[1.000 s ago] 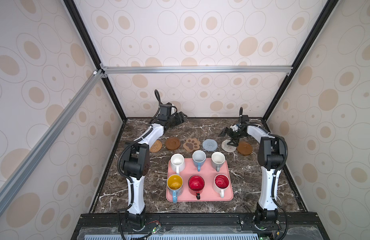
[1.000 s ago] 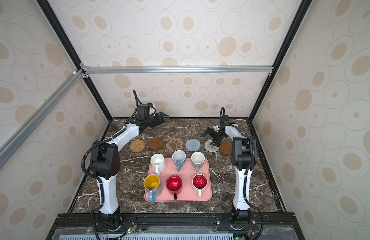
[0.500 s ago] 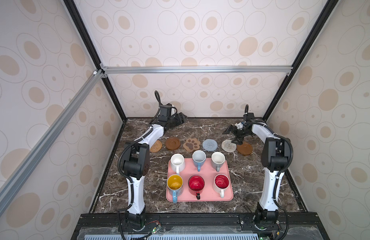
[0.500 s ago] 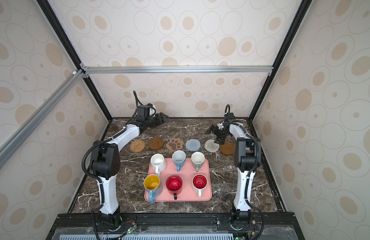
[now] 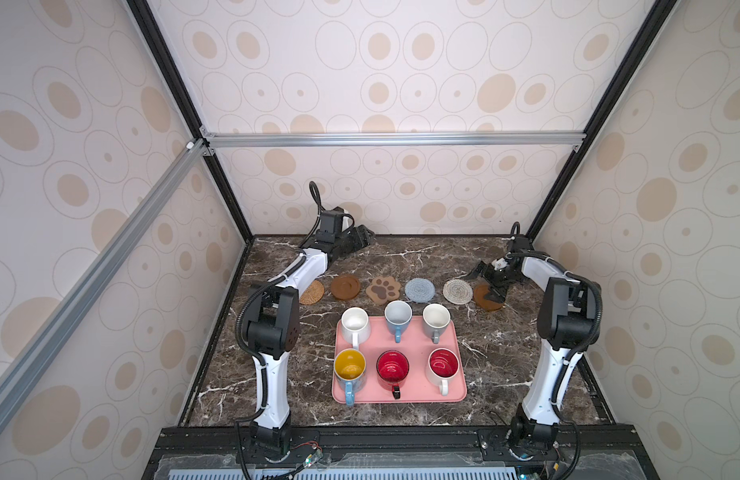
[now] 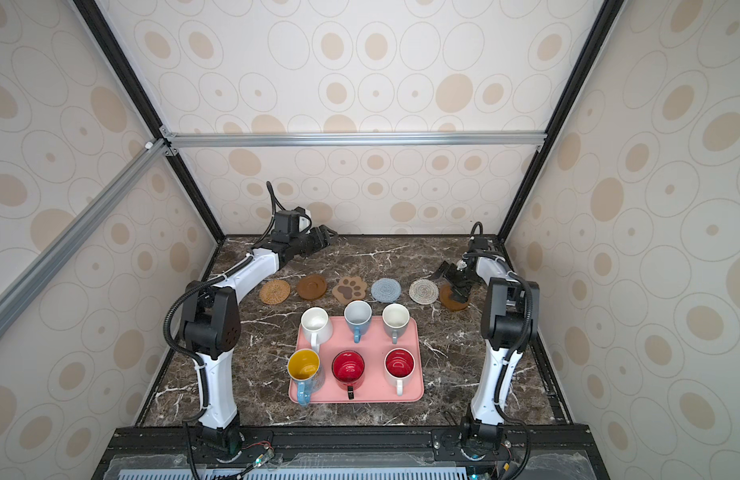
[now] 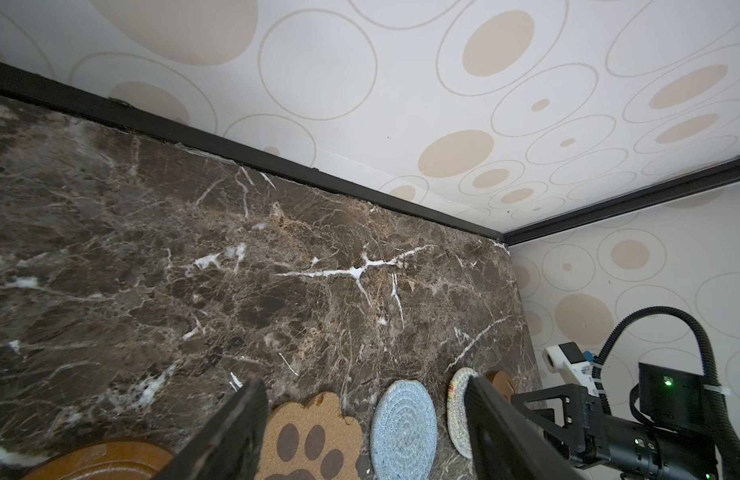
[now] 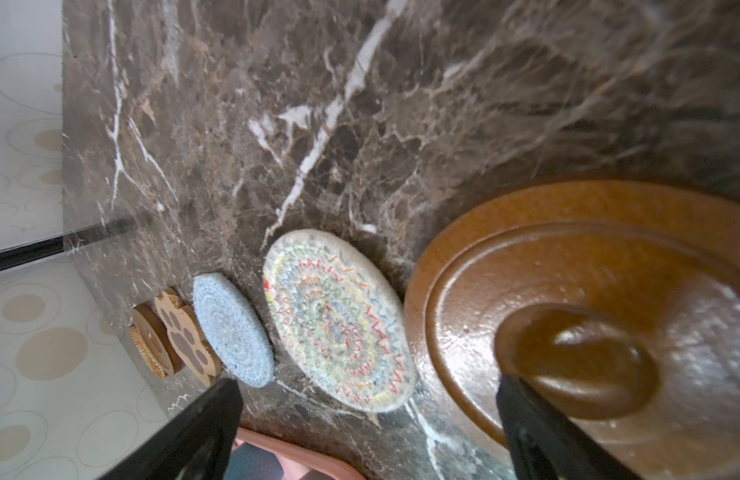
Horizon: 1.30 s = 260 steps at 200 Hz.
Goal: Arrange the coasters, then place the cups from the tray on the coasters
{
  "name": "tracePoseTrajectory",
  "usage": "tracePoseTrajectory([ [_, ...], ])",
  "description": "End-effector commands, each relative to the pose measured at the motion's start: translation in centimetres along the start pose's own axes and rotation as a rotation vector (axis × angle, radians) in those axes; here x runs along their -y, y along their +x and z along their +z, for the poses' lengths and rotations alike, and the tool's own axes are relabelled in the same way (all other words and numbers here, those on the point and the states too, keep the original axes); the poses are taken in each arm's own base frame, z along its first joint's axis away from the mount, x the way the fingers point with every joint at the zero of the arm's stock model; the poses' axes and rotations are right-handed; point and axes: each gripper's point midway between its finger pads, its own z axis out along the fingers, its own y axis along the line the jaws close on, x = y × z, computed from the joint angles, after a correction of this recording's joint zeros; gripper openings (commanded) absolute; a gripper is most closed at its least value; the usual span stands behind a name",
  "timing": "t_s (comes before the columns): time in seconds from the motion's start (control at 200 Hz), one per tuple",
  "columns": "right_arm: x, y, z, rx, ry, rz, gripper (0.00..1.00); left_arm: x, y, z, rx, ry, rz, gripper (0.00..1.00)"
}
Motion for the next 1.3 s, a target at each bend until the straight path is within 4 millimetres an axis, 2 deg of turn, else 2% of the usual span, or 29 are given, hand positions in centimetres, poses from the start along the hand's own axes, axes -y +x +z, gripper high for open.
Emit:
tracePoseTrajectory([
  [0.0, 2.2, -0.1, 1.5, 0.001, 0.067, 0.023, 1.0, 1.7, -1.9, -1.6, 0.042, 0.029, 0.012, 0.76],
  [0.165, 3.4, -1.6, 1.6, 0.044, 0.1, 0.053, 1.0, 1.8, -2.0, -1.7, 0.042, 0.029, 0.015, 0.76],
  [0.385, 3.6, -3.4, 1.4, 0.073, 0.107, 0.059, 1.0, 1.8, -2.1, -1.9, 0.045, 0.023, 0.017, 0.76],
  [0.745, 3.9, -3.7, 1.4, 0.075, 0.116, 0.061, 1.0, 1.8, -2.0, -2.1, 0.048, 0.02, 0.014, 0.76],
  [1.296, 4.2, -5.8, 1.2, 0.113, 0.122, 0.07, 1.0, 1.9, -2.1, -2.1, 0.052, 0.025, 0.012, 0.76],
])
